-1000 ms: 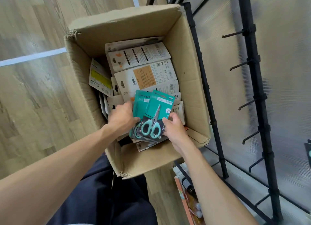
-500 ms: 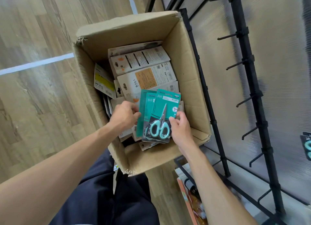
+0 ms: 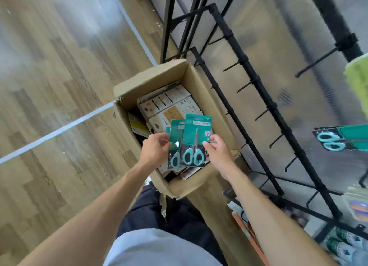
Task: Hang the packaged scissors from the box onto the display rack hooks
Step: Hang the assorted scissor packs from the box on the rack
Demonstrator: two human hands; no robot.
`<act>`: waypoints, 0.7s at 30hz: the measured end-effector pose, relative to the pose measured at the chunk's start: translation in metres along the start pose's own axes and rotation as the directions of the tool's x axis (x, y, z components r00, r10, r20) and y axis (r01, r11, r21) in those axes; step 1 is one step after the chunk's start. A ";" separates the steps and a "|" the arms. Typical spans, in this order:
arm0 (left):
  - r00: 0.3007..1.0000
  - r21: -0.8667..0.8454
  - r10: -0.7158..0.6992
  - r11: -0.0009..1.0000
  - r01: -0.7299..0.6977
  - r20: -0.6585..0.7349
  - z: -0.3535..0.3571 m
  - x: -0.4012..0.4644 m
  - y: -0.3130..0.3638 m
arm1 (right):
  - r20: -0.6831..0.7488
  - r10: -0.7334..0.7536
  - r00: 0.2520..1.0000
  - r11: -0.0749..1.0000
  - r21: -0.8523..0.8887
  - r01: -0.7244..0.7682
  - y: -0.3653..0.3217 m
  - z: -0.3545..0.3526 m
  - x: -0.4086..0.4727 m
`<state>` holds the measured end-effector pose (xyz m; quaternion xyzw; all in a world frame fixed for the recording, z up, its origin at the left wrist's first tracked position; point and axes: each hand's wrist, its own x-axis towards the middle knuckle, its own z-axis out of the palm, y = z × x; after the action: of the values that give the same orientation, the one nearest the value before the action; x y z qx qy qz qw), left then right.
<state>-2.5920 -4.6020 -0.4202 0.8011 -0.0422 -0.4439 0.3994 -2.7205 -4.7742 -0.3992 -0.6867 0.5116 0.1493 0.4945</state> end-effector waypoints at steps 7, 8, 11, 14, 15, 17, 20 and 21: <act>0.944 0.284 0.330 0.905 -0.317 0.000 -0.075 -0.062 0.067 | -0.312 -0.093 0.946 0.991 0.060 0.117 -0.046 -0.048 -0.091; 0.931 0.287 0.366 0.889 -0.356 0.021 -0.078 -0.065 0.073 | -0.337 -0.083 0.938 0.989 0.086 0.118 -0.044 -0.055 -0.101; 0.904 0.275 0.424 0.864 -0.423 0.059 -0.074 -0.070 0.082 | -0.434 -0.026 0.900 0.974 0.191 0.121 -0.022 -0.071 -0.128; 0.871 0.310 0.473 0.814 -0.491 0.137 -0.052 -0.076 0.093 | -0.525 0.069 0.848 0.956 0.277 0.093 0.013 -0.086 -0.155; 0.863 0.316 0.480 0.803 -0.505 0.160 -0.043 -0.079 0.098 | -0.546 0.108 0.831 0.945 0.315 0.084 0.027 -0.091 -0.163; 0.840 0.313 0.504 0.779 -0.543 0.202 -0.023 -0.084 0.110 | -0.580 0.171 0.797 0.925 0.374 0.074 0.054 -0.104 -0.176; 0.776 0.298 0.549 0.719 -0.628 0.312 0.005 -0.094 0.132 | -0.637 0.197 0.745 0.896 0.425 0.126 0.081 -0.128 -0.195; 0.743 0.298 0.567 0.685 -0.665 0.356 0.016 -0.098 0.140 | -0.651 0.194 0.733 0.881 0.444 0.161 0.086 -0.137 -0.204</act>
<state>-2.6226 -4.6655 -0.2636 0.7452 -0.4488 -0.3551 0.3424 -2.9229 -4.7739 -0.2355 -0.5464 0.6829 -0.2364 0.4233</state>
